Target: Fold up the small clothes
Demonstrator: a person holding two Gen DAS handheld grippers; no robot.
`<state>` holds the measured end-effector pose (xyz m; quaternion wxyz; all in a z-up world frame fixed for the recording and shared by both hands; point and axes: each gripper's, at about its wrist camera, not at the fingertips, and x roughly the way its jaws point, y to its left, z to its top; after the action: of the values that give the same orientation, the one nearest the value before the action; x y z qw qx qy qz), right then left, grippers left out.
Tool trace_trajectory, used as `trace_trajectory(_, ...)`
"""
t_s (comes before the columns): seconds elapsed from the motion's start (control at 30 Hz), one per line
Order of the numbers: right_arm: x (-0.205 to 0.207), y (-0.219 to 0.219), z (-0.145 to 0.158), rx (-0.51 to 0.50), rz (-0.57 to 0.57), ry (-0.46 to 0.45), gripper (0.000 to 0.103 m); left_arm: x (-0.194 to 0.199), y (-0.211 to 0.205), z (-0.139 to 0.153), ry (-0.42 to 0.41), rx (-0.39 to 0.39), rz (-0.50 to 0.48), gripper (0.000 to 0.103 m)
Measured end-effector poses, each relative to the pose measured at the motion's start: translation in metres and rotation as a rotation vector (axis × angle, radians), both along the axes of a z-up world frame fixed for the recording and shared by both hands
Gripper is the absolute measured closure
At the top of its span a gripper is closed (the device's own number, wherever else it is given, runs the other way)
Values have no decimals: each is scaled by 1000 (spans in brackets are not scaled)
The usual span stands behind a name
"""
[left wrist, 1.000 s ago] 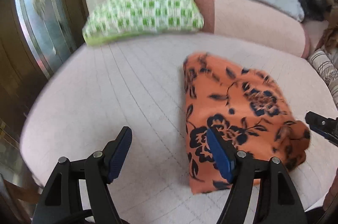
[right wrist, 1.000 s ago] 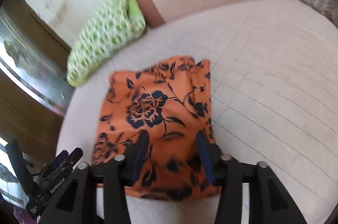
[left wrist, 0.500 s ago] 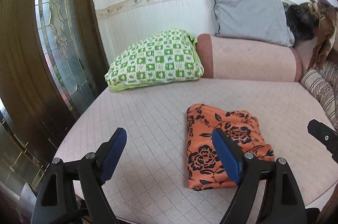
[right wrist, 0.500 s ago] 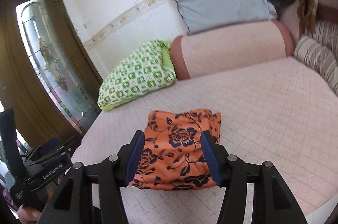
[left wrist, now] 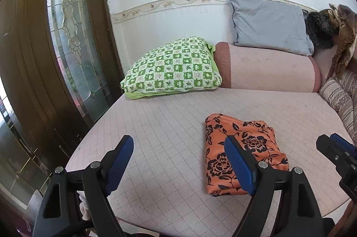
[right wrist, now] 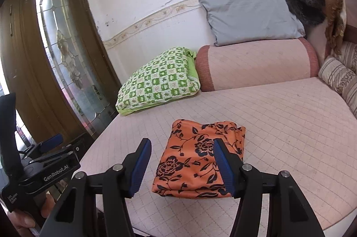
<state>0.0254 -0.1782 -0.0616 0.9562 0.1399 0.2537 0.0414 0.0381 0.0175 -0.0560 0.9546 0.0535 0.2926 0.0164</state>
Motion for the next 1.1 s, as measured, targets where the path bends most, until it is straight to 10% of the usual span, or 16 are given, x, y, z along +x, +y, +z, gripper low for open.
trace_trajectory(1.1, -1, 28, -6, -21, 36, 30, 41, 1, 15, -6, 12, -43, -5, 19)
